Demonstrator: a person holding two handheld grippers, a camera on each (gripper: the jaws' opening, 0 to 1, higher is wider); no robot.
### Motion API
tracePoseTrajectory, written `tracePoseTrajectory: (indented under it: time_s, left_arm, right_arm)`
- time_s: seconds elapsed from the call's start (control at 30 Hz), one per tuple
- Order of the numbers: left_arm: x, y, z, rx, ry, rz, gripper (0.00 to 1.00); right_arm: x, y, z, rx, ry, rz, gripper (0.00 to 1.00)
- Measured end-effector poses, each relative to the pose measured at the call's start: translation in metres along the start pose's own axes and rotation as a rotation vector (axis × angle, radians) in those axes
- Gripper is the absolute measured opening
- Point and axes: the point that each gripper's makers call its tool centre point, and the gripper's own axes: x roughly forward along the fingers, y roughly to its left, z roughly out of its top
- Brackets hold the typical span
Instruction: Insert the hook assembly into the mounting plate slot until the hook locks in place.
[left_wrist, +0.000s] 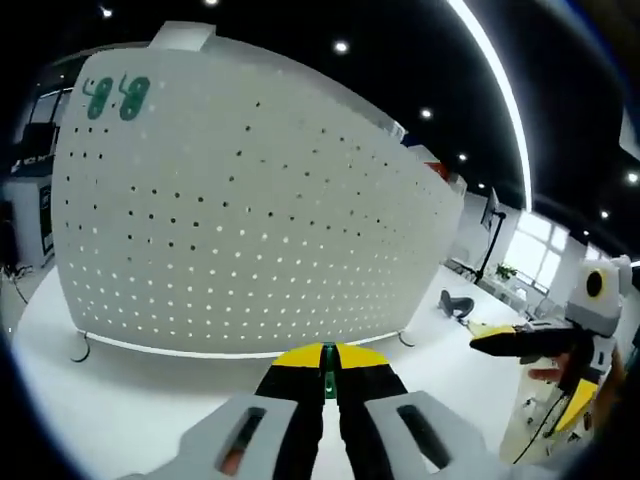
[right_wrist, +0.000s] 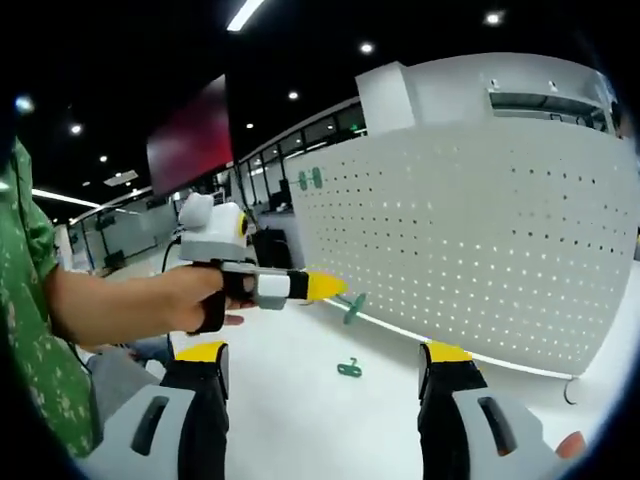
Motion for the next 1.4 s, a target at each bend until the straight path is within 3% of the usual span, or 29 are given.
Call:
tracePoseTrajectory:
  time_s: [0.57, 0.77, 1.07, 1.4]
  left_arm:
    - [-0.072, -0.047, 0.046, -0.007, -0.175, -0.082, 0.03]
    - [-0.087, -0.068, 0.052, 0.003, -0.206, -0.120, 0.03]
    - [-0.101, -0.091, 0.053, 0.015, -0.226, -0.164, 0.03]
    - [-0.106, -0.105, 0.055, 0.029, -0.240, -0.191, 0.03]
  right_arm:
    - [0.003, 0.033, 0.043, -0.073, -0.037, 0.025, 0.62]
    - [0.005, 0.042, 0.050, -0.075, -0.037, 0.021, 0.52]
    - [0.004, 0.053, 0.054, -0.043, -0.045, 0.042, 0.30]
    - [0.000, 0.056, 0.061, 0.002, -0.074, 0.039, 0.13]
